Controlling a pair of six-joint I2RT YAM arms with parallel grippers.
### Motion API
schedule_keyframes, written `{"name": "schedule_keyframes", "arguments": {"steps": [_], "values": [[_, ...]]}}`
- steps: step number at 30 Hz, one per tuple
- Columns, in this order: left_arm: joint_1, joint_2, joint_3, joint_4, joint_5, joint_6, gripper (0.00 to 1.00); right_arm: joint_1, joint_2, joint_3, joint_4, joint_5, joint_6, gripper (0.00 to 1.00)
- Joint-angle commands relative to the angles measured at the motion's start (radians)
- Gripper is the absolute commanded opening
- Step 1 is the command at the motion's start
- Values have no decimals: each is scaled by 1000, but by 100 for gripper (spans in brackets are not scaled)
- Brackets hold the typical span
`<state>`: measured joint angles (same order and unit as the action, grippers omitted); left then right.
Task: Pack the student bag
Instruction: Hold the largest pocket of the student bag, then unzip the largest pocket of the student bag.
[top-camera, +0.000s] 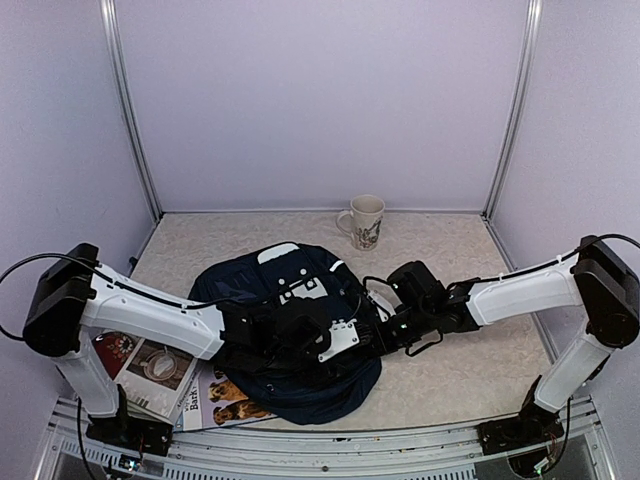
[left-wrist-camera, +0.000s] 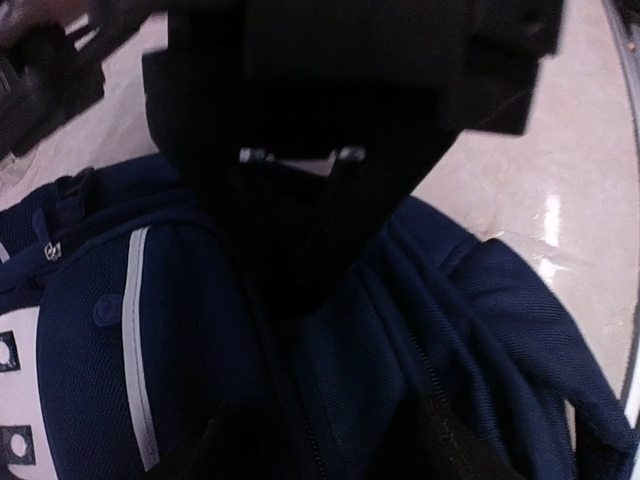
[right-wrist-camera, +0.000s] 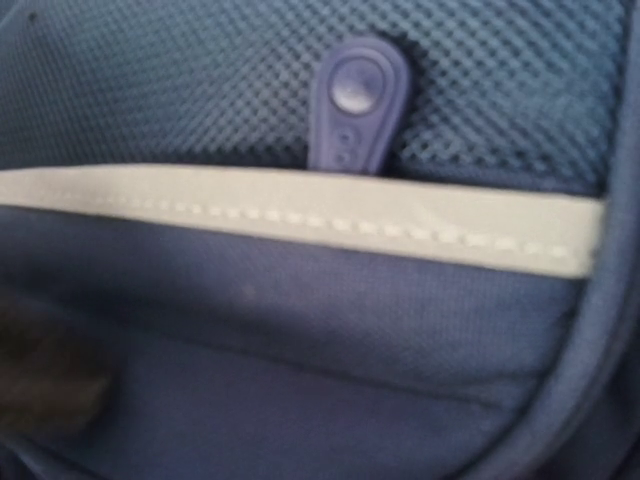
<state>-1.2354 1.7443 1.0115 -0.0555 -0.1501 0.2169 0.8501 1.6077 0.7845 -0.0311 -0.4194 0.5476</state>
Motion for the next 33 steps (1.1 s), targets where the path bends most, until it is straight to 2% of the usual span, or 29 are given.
{"name": "schedule_keyframes", "arguments": {"steps": [1, 2, 4, 5, 8, 10, 14, 17, 21, 25, 30, 33], "values": [[7, 58, 32, -92, -139, 36, 51, -14, -32, 9, 39, 26, 8, 0], [6, 61, 30, -91, -154, 36, 43, -14, -36, 10, 34, 28, 6, 0], [5, 53, 23, -85, -191, 34, 18, -18, -44, 11, 19, 45, 3, 0], [6, 46, 19, -77, -207, 31, 11, -21, -50, 9, 10, 51, 0, 0], [11, 40, 0, -69, -240, 43, 10, -39, -79, 0, -2, 63, -5, 0], [16, 40, -7, -76, -269, 46, 2, -49, -97, -4, -10, 60, -8, 0], [31, 7, -37, -60, -257, 35, 0, -79, -118, 1, -48, 75, -27, 0], [31, -65, -68, -30, -123, 42, 0, -127, -104, 28, -117, 110, -61, 0], [21, -229, -182, 58, 63, 100, 0, -163, -75, 122, -274, 278, -156, 0], [28, -313, -240, 76, 77, 131, 0, -168, -92, 192, -401, 451, -222, 0], [-8, -315, -202, 60, 148, 190, 0, -177, -52, 219, -211, 287, -352, 0], [-20, -352, -176, 79, 163, 226, 0, -179, -4, 256, -170, 340, -412, 0]]}}
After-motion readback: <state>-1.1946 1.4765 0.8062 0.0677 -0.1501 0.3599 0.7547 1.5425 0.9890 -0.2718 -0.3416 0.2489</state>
